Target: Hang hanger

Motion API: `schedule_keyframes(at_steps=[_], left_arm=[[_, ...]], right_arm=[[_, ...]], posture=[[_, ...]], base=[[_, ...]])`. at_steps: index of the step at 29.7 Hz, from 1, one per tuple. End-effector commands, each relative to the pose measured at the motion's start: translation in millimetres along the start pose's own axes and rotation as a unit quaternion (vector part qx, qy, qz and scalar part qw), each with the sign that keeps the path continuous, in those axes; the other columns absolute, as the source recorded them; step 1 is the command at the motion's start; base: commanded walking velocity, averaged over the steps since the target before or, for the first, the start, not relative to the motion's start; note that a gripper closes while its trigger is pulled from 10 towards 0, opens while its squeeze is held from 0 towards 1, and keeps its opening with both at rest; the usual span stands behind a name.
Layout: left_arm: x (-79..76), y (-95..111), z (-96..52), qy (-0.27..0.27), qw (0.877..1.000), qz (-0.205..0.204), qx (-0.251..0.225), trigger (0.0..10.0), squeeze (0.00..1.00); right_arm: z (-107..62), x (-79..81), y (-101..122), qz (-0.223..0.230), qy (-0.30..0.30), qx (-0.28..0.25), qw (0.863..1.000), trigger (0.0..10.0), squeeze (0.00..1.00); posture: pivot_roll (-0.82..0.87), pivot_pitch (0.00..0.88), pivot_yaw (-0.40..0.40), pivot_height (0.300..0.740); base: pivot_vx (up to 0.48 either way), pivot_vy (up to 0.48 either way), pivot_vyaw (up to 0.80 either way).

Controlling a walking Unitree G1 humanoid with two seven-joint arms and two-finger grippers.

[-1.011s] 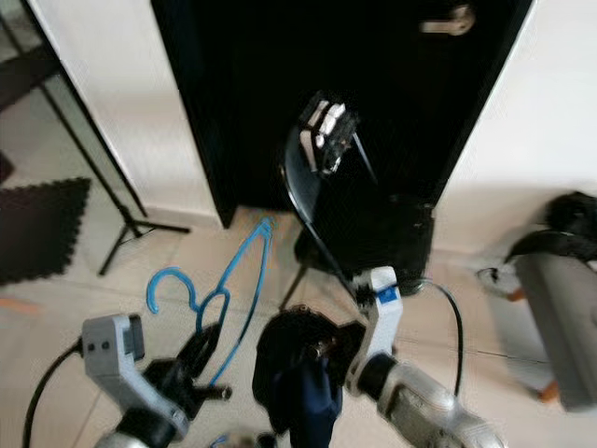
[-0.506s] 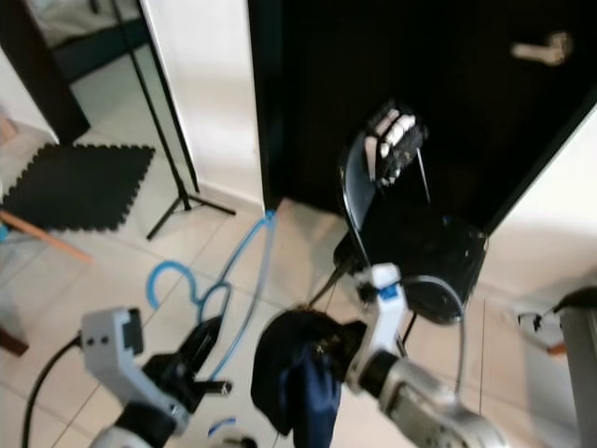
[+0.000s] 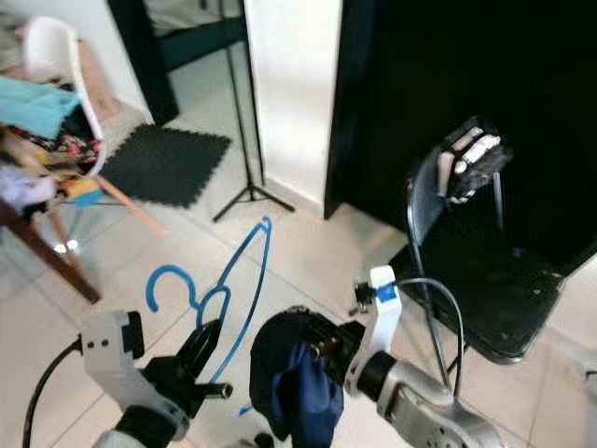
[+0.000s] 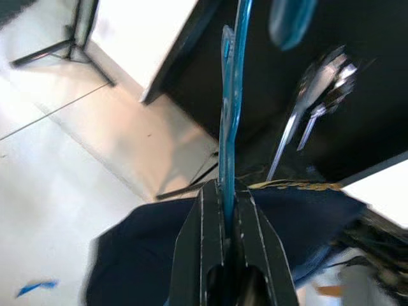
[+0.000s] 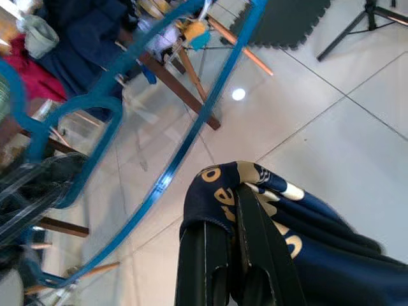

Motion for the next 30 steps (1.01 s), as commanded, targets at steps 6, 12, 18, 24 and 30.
schedule_keyframes(at_steps=[6, 12, 18, 24, 30], left_arm=[[3.8, -4.3, -0.5, 0.011, 1.0, -0.006, 0.01, 10.0, 0.0], [4.4, -4.2, 1.1, 0.011, 1.0, -0.008, 0.009, 10.0, 0.0], [4.7, -3.7, 2.1, 0.01, 1.0, -0.008, 0.007, 10.0, 0.0], [4.4, -3.5, 2.3, 0.011, 1.0, -0.008, 0.006, 10.0, 0.0], [5.9, -3.2, 3.1, 0.014, 1.0, -0.005, 0.006, 10.0, 0.0]], right_arm=[[2.2, 2.7, 1.3, 0.004, 0.013, -0.002, 1.0, 10.0, 0.0], [3.7, 2.1, 2.2, 0.006, 0.017, -0.002, 1.0, 10.0, 0.0], [4.5, 2.0, 2.9, 0.006, 0.02, -0.002, 1.0, 10.0, 0.0], [4.5, 1.9, 3.3, 0.007, 0.022, 0.0, 1.0, 10.0, 0.0], [5.0, 1.6, 4.1, 0.016, 0.029, 0.001, 0.999, 10.0, 0.0]], posture=[[0.01, 0.144, -0.082, 0.74], [0.01, 0.136, -0.082, 0.74], [0.01, 0.136, -0.085, 0.74], [0.01, 0.138, -0.087, 0.74], [0.02, 0.134, -0.088, 0.74]], base=[[0.0, 0.0, 0.71], [0.0, 0.0, 0.71], [0.0, 0.0, 0.71], [0.0, 0.0, 0.71], [0.094, 0.0, 0.47]])
Point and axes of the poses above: a point about 5 cm out from each wrist's last joint towards the gripper, its own z axis pointing out of the wrist towards the gripper, its own y axis along the axis of the wrist's last joint, x = y × z, the point moved 1 cm from there along z, pointing out of the wrist towards the gripper, and after that the axes turned 3 degrees about z, right-handed, at the moved point
